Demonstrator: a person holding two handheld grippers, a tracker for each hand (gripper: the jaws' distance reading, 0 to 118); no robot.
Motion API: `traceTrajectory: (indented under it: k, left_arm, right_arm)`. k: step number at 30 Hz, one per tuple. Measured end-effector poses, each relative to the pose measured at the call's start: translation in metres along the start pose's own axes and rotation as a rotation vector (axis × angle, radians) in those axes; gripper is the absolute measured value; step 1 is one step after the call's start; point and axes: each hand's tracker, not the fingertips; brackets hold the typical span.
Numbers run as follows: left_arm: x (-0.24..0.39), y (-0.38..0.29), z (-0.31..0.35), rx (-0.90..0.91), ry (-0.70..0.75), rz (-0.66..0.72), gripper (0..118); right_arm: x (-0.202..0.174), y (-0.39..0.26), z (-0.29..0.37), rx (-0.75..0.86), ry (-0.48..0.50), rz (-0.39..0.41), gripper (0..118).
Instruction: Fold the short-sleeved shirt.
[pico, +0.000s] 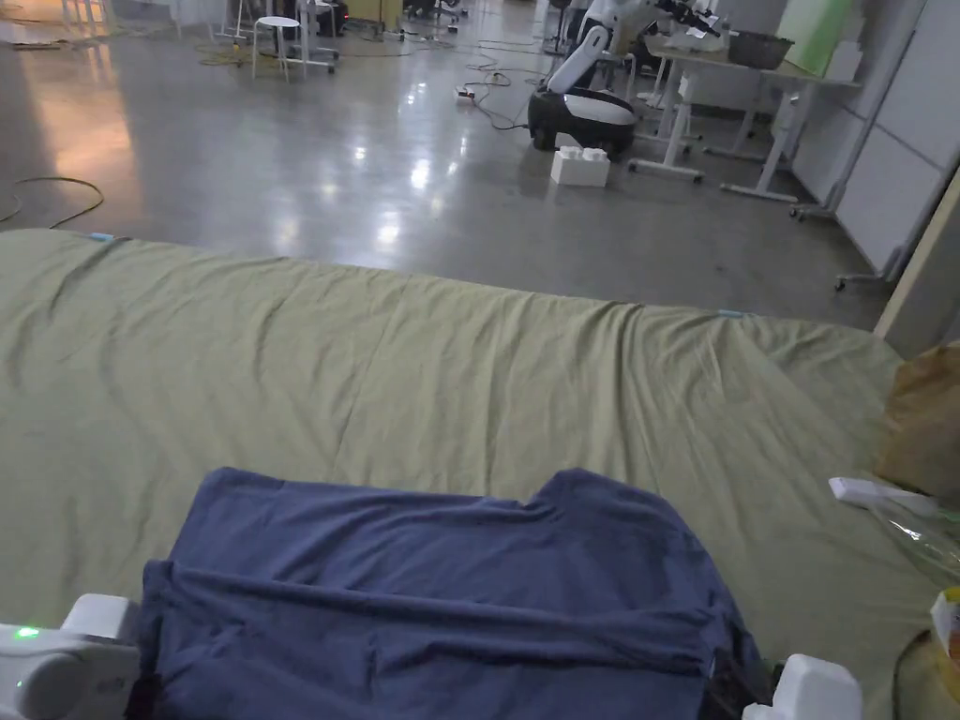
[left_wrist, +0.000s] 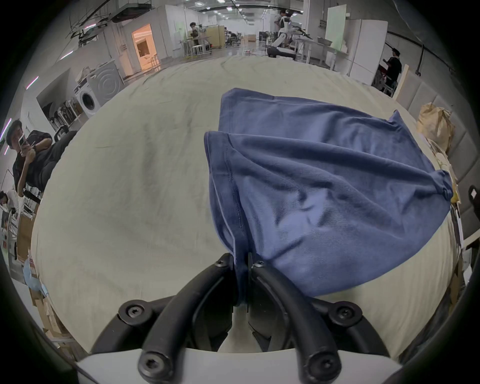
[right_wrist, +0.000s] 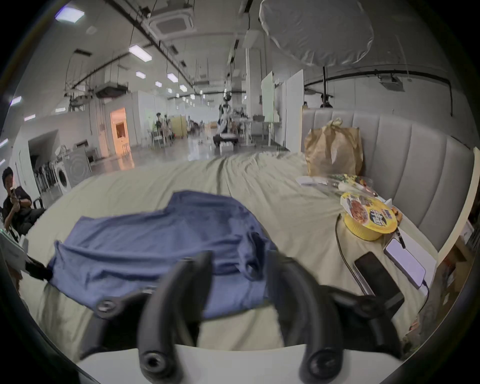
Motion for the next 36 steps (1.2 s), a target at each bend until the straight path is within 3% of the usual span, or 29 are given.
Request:
traceTrajectory:
  k: [2,7,9,10,11,12,13,14,15,16,19,24,27,36]
  left_arm:
    - [-0.003,-0.001,0.004,0.013,-0.001,0.009,9]
    - [-0.002,-0.008,0.01,0.054,0.022,0.006,9]
    - [0.035,-0.025,0.074,0.07,0.019,0.027,9]
    - [0.044,-0.034,0.084,0.075,0.018,0.033,9]
    - [0.055,-0.046,0.096,0.074,0.017,0.038,9]
    - [0.012,-0.029,0.04,0.076,0.016,0.042,9]
    - [0.009,-0.033,0.033,0.081,0.016,0.043,9]
    - [0.016,-0.041,0.036,0.081,0.015,0.04,9]
    - [0.023,-0.05,0.041,0.082,0.014,0.039,9]
    - [-0.006,-0.02,0.032,0.087,0.012,0.039,9]
    - [-0.02,-0.027,0.039,0.104,0.0,0.057,9]
    - [-0.008,-0.013,0.065,0.168,-0.023,0.062,9]
    - [-0.009,-0.019,0.084,0.2,-0.035,0.057,9]
    - [-0.032,-0.048,0.119,0.225,-0.041,0.038,9]
  right_arm:
    - [0.013,0.0,-0.016,-0.088,0.016,0.019,70]
    - [0.037,-0.004,-0.066,-0.281,0.04,0.097,72]
    - [0.038,-0.007,-0.085,-0.342,0.065,0.14,71]
    - [0.038,-0.01,-0.094,-0.383,0.09,0.165,68]
    - [0.036,-0.014,-0.102,-0.421,0.104,0.176,57]
    - [0.034,-0.018,-0.11,-0.468,0.122,0.189,37]
    - [0.034,-0.021,-0.113,-0.49,0.173,0.16,22]
    - [0.035,-0.021,-0.11,-0.446,0.225,0.109,14]
    - [0.033,-0.019,-0.104,-0.431,0.219,0.109,14]
    - [0.03,-0.018,-0.103,-0.439,0.212,0.119,12]
    - [0.024,-0.018,-0.095,-0.419,0.192,0.161,8]
    - [0.027,-0.001,-0.059,-0.307,0.218,0.196,7]
    - [0.034,0.01,-0.036,-0.289,0.224,0.169,7]
    - [0.044,-0.003,0.032,-0.332,0.237,0.192,7]
